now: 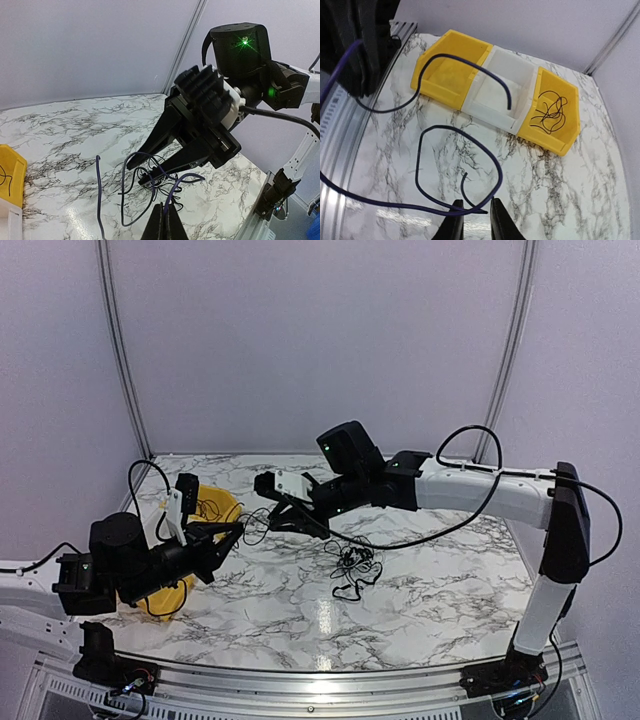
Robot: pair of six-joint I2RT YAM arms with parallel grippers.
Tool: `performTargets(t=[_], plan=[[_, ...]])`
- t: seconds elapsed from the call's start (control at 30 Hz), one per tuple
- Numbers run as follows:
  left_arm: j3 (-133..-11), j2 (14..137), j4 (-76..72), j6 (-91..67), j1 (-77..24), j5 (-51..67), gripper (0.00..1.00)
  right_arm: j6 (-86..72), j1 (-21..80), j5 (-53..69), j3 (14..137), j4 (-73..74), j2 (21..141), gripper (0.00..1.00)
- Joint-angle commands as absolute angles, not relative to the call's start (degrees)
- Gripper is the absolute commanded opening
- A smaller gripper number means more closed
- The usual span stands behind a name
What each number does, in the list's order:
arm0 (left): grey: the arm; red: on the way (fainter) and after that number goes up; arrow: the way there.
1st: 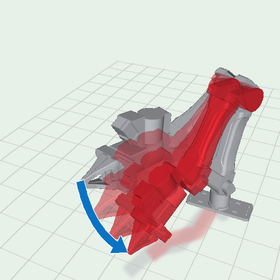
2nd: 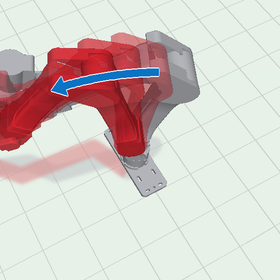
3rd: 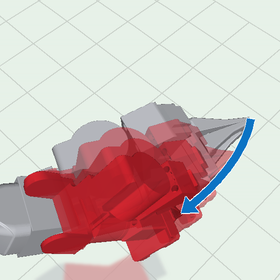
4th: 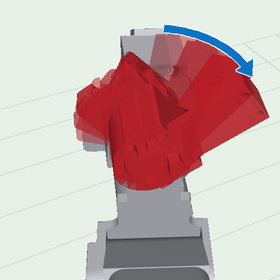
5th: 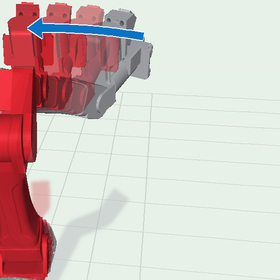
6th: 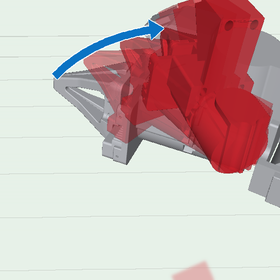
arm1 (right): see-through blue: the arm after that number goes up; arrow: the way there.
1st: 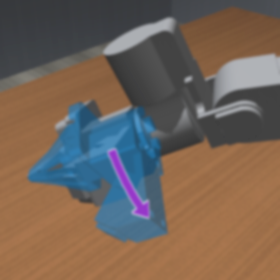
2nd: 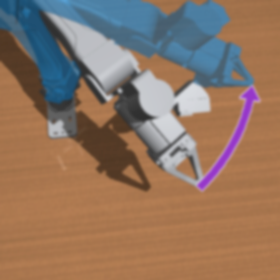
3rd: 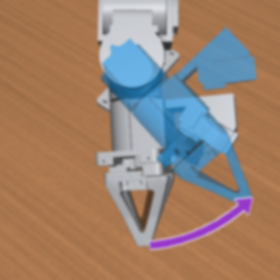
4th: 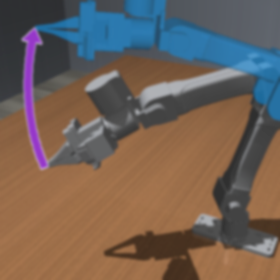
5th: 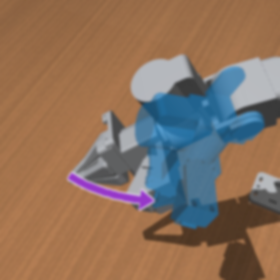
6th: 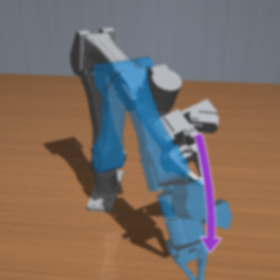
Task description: Untangle the cables
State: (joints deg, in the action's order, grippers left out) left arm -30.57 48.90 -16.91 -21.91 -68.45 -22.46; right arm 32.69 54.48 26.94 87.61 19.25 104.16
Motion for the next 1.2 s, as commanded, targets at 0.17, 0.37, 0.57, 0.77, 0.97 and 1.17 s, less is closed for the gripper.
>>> performTargets(t=[0.17, 0.37, 0.57, 0.77, 0.97, 1.17], plan=[[-29.4, 48.3, -19.2, -19.8, -67.7, -30.2, 0.00, 34.9, 54.4, 29.9, 85.7, 22.6, 99.9, 0.00], [-27.6, 51.3, -15.6, -19.6, -66.1, -41.4, 0.00, 38.1, 48.5, 36.1, 82.6, 33.5, 92.6, 0.00], [-27.5, 55.3, -11.1, -19.9, -64.4, -48.3, 0.00, 40.9, 40.7, 36.3, 80.1, 40.9, 85.6, 0.00], [-28.6, 55.9, -7.7, -20.0, -62.0, -52.0, 0.00, 40.1, 32.4, 32.7, 77.3, 40.7, 82.0, 0.00], [-28.3, 52.0, -6.3, -19.9, -60.2, -50.9, 0.00, 34.1, 28.9, 17.7, 73.0, 31.3, 81.5, 0.00], [-29.9, 48.2, -5.4, -17.7, -59.5, -48.2, 0.00, 31.4, 29.8, 12.2, 70.8, 25.2, 83.8, 0.00]])
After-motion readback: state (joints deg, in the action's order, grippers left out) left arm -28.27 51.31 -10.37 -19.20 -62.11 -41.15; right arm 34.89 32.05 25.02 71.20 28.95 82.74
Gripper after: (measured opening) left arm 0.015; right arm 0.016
